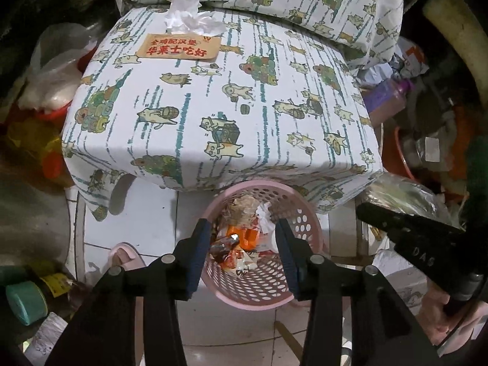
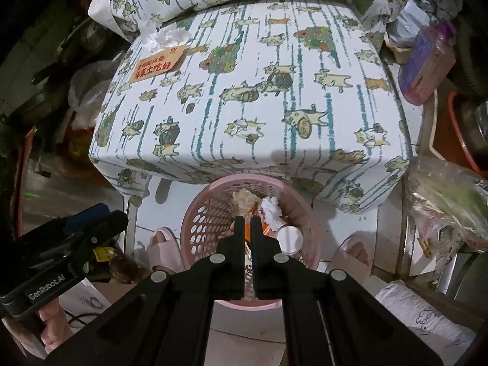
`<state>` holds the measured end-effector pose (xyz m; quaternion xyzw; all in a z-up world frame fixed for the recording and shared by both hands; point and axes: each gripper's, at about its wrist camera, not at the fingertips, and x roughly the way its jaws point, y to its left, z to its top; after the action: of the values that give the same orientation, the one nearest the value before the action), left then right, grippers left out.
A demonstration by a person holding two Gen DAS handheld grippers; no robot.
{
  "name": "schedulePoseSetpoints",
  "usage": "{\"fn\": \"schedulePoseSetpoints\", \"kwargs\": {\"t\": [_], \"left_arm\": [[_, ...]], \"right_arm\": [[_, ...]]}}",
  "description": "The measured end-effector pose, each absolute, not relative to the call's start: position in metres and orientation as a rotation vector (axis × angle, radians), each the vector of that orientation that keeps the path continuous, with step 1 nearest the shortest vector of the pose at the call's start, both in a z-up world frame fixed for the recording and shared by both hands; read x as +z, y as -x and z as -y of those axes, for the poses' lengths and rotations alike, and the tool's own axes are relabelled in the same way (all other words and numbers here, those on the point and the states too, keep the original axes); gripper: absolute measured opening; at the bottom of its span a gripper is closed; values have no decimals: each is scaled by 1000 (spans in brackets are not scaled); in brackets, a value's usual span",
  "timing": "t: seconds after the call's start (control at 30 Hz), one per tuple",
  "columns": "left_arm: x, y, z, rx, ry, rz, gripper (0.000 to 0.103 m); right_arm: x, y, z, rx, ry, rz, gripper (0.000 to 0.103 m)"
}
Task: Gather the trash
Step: 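Open both tools to drop the scrap and red wrapper into the basket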
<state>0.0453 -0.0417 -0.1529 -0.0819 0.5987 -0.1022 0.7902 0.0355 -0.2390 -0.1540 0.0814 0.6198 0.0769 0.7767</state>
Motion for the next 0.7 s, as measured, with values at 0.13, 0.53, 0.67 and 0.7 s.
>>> {"fn": "schedulePoseSetpoints", "kwargs": {"t": [0.13,0.53,0.67,0.7], "left_arm": [[-151,-45,42,-214,166,-1279,46],[-113,-45,32,-135,138,-1119,46],[-100,-41,31,-120,106,-1072,46],[-97,-40,30,-122,108,-1065,46]], "right_arm": [[-149,-37,242,160,-184,-1327,5],[-120,-34,233,128,-50,-1180,8],[-113,-33,232,134,-41,-1147,11],[-112,-32,231,140,-43,-1145,11]]}}
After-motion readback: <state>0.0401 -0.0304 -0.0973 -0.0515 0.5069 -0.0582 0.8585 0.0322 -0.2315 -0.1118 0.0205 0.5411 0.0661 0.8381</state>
